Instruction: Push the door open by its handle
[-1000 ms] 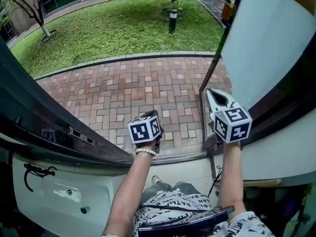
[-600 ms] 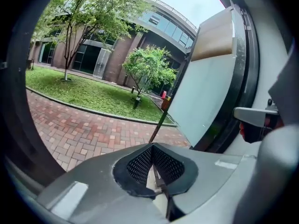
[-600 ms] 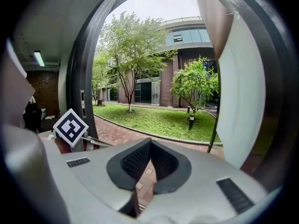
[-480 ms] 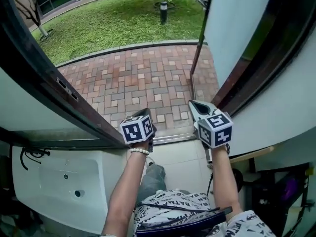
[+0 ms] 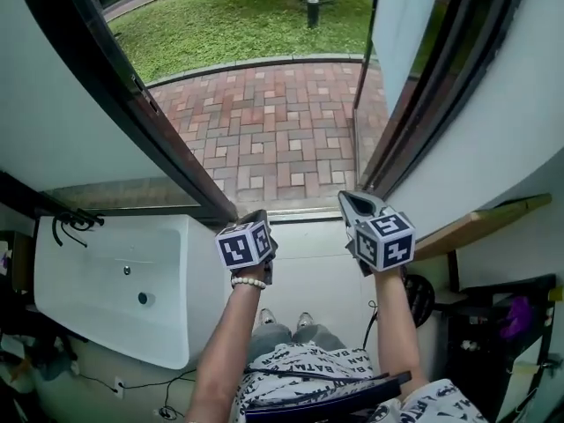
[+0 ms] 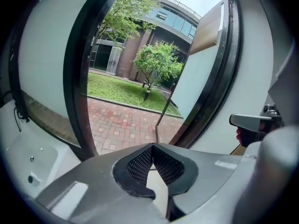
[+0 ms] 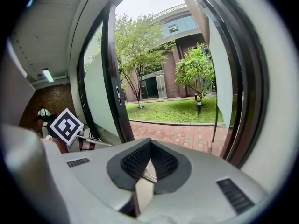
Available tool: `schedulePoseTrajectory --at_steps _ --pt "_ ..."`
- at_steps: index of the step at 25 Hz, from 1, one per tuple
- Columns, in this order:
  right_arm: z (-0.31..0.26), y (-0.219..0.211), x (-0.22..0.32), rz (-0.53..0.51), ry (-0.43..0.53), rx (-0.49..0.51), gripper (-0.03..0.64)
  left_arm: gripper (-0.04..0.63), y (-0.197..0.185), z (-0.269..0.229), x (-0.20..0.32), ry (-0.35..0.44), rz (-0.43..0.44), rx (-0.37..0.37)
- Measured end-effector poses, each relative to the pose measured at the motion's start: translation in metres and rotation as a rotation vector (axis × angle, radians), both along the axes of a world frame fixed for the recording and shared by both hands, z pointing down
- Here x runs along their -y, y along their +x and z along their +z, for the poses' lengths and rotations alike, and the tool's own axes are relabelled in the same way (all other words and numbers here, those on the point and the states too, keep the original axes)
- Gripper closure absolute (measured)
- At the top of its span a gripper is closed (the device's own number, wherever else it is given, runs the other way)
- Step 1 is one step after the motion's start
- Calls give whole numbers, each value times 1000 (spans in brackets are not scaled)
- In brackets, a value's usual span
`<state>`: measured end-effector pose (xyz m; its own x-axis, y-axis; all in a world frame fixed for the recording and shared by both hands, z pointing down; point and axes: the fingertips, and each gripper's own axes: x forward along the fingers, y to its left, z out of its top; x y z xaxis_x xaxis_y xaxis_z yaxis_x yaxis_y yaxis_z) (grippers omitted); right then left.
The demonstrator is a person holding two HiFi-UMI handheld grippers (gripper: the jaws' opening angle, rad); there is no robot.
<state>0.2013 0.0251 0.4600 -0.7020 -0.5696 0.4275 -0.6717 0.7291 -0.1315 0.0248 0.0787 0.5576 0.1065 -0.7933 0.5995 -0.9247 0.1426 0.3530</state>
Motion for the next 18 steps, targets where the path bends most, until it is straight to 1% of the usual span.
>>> schedulePoseTrajectory --at_steps 3,7,12,18 --pt "8 8 -27 13 -12 11 614 609 10 -1 -24 -2 6 14" --pt "16 14 -62 28 -10 9 614 609 22 -5 -50 16 42 59" --pt "20 4 -123 29 -4 -10 614 609 27 -12 -101 50 73 47" --pt "29 -4 -214 52 -14 -40 614 610 27 -13 -187 80 105 51"
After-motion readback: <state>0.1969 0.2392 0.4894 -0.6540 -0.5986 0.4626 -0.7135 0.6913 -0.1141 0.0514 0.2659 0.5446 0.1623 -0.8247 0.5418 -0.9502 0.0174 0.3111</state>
